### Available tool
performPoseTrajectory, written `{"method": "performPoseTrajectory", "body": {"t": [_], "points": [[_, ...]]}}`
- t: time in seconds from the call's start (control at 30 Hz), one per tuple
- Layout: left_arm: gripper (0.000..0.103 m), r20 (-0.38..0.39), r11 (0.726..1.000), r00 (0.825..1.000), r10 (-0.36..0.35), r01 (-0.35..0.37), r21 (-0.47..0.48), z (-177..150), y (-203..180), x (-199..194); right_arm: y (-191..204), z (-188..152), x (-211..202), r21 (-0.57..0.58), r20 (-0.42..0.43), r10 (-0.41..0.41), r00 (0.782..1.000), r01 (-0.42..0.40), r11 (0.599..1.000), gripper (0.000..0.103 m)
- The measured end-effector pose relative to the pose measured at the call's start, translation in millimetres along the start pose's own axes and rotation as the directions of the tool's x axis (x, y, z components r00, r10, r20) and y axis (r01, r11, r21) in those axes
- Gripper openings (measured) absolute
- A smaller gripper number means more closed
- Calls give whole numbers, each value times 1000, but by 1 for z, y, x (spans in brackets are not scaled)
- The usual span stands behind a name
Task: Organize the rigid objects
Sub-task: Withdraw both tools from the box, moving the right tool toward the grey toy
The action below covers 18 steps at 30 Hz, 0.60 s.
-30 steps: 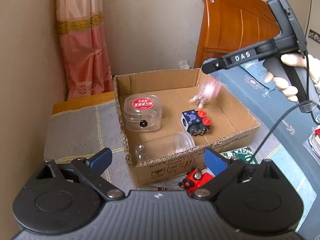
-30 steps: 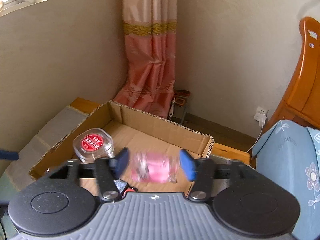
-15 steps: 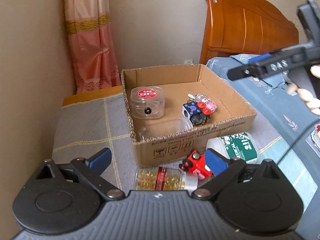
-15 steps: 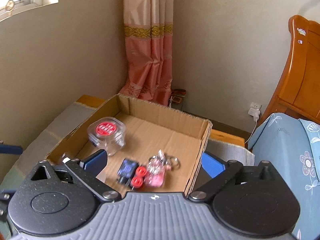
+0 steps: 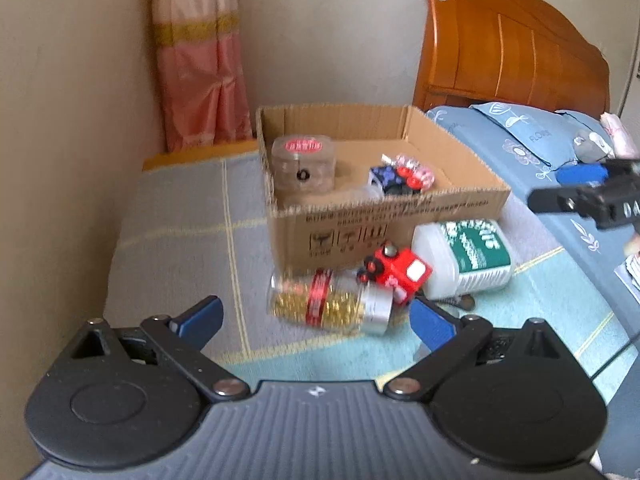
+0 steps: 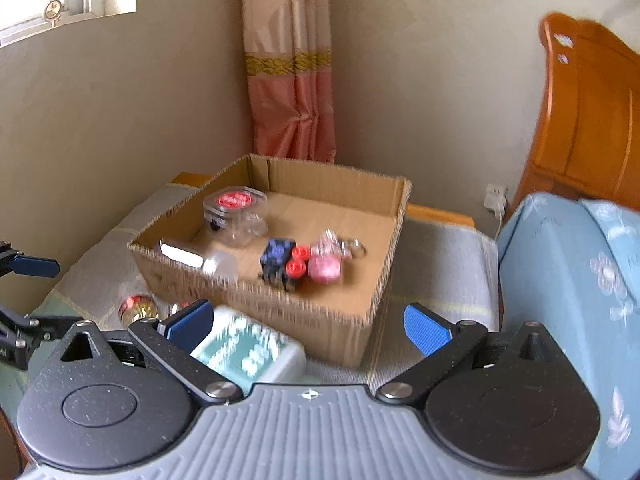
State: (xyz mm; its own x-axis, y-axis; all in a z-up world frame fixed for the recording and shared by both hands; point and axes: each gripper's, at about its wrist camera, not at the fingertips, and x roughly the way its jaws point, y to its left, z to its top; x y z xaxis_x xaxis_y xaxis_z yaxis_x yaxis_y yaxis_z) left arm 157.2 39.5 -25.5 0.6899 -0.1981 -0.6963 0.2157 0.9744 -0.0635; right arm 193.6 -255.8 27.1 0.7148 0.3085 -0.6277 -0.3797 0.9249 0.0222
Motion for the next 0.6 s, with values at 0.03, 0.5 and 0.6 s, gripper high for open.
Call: {"method": "performPoseTrajectory", "body": {"t": [0.03, 0.5, 0.6], "points": [[99, -11, 1000, 1000, -1, 1, -8, -3, 1, 1, -1, -8, -1, 18, -4, -1, 1000, 1, 1000, 103], [99, -77, 1000, 997, 16, -14, 20, -31, -1, 18, 40, -82, -5, 64, -85, 88, 993, -83, 995, 103], [99, -81, 999, 997, 9, -7, 32, -36, -3, 21, 61, -91, 4, 34, -115, 103, 988, -100, 994, 103]]}}
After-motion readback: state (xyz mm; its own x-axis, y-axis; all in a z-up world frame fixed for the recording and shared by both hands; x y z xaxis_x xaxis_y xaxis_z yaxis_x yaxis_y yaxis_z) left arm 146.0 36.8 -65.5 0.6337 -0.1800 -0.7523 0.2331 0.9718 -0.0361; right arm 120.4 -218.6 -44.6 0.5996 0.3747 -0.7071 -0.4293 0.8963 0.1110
